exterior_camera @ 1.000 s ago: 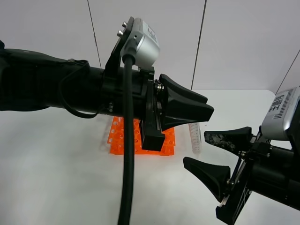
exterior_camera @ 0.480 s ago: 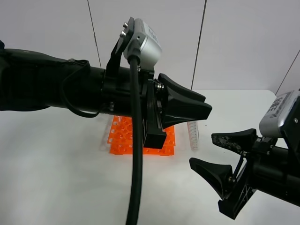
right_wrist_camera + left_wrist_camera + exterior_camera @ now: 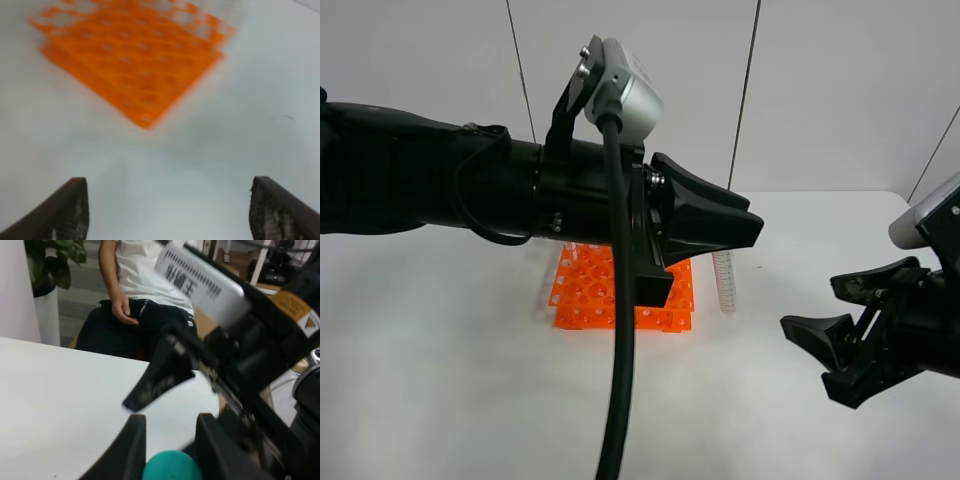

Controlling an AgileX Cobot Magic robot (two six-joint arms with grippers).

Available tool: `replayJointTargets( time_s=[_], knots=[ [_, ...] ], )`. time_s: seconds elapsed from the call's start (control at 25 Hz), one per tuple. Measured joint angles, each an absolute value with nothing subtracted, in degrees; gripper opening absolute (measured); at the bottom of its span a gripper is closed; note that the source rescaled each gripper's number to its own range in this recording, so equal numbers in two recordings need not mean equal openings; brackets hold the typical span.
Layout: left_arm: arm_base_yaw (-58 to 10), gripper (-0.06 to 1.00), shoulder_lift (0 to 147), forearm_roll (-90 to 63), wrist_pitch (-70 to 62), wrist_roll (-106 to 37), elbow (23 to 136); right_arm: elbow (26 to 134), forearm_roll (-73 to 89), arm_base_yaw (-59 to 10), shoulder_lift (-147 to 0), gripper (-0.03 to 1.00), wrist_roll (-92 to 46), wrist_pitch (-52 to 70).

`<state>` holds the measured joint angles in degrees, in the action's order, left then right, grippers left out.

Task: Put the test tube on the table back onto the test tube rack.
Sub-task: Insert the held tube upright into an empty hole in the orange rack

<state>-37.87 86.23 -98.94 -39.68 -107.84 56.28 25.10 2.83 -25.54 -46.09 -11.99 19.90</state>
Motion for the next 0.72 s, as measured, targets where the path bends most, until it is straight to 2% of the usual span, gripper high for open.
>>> replayJointTargets(
  time_s=[0.2,0.4,0.6,0.72],
  knots=[
    [-37.7,0.0,86.2,-99.0,-40.0,-107.8,56.3,28.1,-6.3,-15.1,-46.1,0.88,-5.2,24.2],
    [-37.7,0.0,86.2,-99.0,-40.0,-107.8,56.3,28.9,-7.5,-5.8,-46.1,0.85,0.0,25.1],
    [-37.7,0.0,86.2,-99.0,-41.7,-107.8,56.3,29.1,-5.8,-2.8,-46.1,0.85,3.4,28.0],
    [-37.7,0.0,86.2,-99.0,-42.6,-107.8,56.3,30.8,-4.3,-2.8,-46.4,0.85,4.6,37.5]
  ],
)
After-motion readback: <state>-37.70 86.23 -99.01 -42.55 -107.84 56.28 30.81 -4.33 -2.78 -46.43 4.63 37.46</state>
